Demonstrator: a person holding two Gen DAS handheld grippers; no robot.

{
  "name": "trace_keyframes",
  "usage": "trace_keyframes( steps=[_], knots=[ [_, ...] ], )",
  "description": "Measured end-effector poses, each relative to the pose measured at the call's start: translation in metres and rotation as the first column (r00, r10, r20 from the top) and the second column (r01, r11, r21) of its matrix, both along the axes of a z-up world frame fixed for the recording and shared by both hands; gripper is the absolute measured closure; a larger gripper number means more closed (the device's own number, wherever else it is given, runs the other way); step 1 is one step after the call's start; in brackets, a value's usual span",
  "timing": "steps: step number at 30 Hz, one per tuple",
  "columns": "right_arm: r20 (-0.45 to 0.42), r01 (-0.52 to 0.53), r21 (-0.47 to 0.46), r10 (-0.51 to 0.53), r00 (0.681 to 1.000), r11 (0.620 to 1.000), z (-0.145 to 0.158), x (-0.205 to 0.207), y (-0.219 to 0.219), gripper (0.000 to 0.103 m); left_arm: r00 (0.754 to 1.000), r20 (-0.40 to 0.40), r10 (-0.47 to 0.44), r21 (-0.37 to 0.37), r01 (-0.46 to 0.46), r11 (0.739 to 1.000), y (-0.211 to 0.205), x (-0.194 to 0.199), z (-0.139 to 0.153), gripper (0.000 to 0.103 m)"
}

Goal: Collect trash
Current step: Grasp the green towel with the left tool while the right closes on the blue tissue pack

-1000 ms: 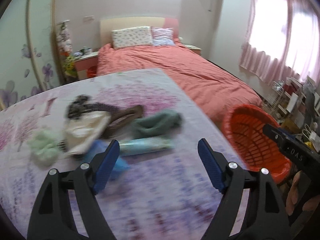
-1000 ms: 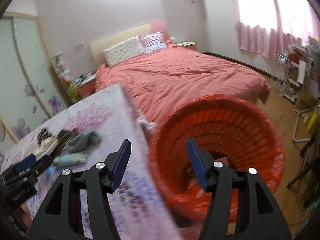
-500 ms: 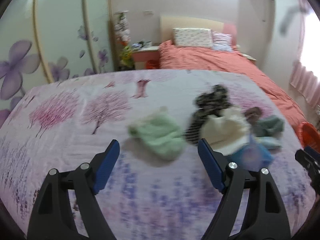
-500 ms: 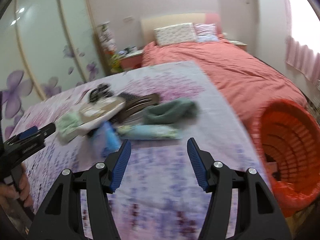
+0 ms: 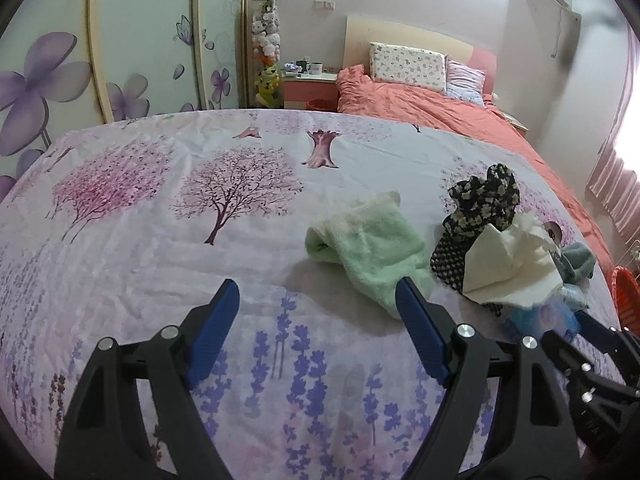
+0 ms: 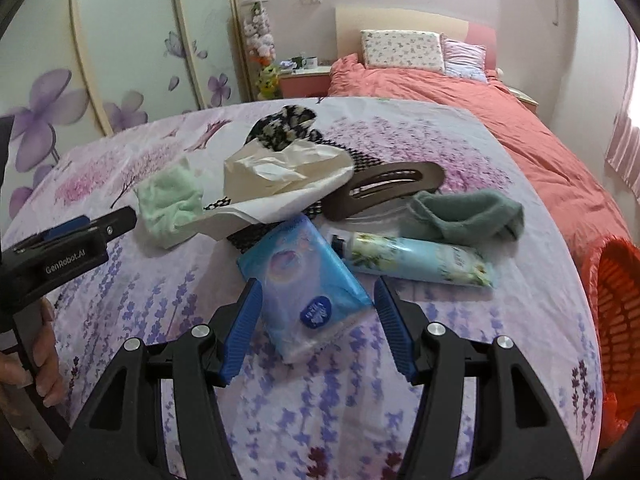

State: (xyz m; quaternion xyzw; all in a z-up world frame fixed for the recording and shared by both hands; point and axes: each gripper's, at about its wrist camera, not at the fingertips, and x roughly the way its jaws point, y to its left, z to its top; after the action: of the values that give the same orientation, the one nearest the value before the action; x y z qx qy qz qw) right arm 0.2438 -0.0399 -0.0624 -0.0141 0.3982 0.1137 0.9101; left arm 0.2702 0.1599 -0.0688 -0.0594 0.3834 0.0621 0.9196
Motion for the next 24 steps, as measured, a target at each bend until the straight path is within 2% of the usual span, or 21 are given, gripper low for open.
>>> trace_keyframes(
  steps=[12, 16, 21, 24],
  knots=[
    [-0.041, -0.044, -0.059, 0.042, 0.998, 0.997, -0.007, 0.007, 0.016, 0.038, 0.998, -0.048, -0.034, -0.023, 0.033, 0.999, -0.017, 0.030, -0.011, 0.024],
    [-0.069, -0.050, -0.044, 0.047, 0.997, 0.998, -0.010, 0.010, 0.010, 0.038, 0.997, -0.067, -0.032, -0.029, 0.030, 0.999, -0.021, 0.042, -0.016, 0.024],
    [-0.083, -0.048, -0.025, 0.045, 0.996, 0.999, -0.011, 0.011, 0.007, 0.038, 0.995, -0.098, -0.037, -0.045, 0.033, 0.998, -0.024, 0.054, -0.020, 0.040],
    [-0.083, -0.049, -0.041, 0.046, 0.996, 0.998, -0.012, 0.010, 0.010, 0.038, 0.995, -0.097, -0.035, -0.043, 0.031, 0.999, -0.024, 0.058, -0.020, 0.043]
  ],
)
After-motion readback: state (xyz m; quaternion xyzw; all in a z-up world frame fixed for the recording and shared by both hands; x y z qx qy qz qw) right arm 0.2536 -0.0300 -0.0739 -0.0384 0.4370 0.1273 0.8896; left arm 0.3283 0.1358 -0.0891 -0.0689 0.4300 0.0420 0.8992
